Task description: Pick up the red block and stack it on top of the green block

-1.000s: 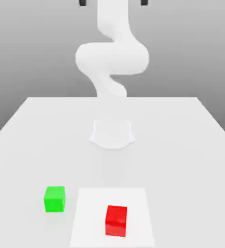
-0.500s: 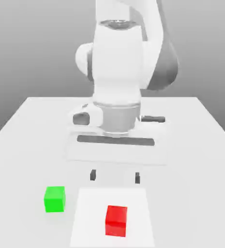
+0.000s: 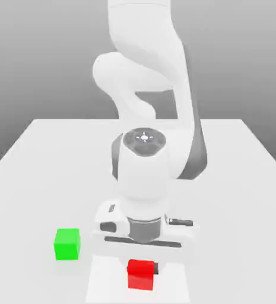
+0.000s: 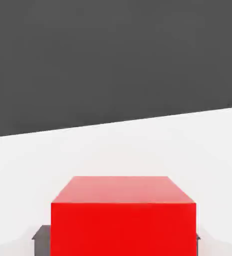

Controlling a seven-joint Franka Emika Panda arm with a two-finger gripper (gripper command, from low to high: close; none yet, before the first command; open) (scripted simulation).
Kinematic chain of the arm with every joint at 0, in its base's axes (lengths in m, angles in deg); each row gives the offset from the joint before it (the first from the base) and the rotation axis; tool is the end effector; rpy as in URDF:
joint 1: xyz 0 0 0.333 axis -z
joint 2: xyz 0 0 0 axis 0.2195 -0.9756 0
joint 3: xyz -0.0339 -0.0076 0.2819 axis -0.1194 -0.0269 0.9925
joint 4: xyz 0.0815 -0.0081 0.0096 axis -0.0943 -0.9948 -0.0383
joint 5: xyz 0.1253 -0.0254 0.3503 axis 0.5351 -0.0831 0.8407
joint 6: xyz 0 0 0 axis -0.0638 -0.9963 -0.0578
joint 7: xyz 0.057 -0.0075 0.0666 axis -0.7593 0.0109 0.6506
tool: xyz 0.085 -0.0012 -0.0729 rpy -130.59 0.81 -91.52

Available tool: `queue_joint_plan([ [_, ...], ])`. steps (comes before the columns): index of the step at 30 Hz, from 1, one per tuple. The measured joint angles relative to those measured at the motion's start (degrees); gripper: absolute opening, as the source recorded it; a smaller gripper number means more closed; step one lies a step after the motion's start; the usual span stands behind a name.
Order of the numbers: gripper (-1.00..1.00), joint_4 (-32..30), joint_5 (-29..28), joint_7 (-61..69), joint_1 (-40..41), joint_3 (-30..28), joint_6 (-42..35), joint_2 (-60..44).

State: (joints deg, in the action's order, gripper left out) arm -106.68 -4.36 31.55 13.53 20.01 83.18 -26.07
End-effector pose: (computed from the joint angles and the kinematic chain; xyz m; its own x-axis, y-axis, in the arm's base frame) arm 0.4316 0.0106 0.1324 0.6142 -0.7892 0.0005 -0.7892 -0.6142 -0.0007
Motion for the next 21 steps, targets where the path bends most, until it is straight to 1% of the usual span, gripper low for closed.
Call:
queue_joint_plan([
  [5, -1.00, -1.40, 1.15, 0.90, 0.53, 0.71, -7.67, 9.06],
  [6, -1.00, -2.27, 1.14, 2.06, 1.51, -0.09, -8.84, 11.09],
  [7, -1.00, -3.57, 0.97, 3.99, 3.22, -1.69, -9.58, 13.12],
  [11, -1.00, -9.29, 0.56, 13.02, 15.11, -7.74, -11.98, 21.27],
  [13, -1.00, -11.02, 1.19, 16.42, 16.44, -8.79, -11.10, 22.12],
  [18, -1.00, -11.19, 4.56, 19.77, 16.49, -8.22, -2.27, 13.37],
  [19, 1.00, -11.15, 5.05, 20.14, 16.62, -8.00, -1.11, 12.16],
  [21, 1.00, -11.15, 5.05, 20.14, 16.62, -8.00, -1.11, 12.16],
])
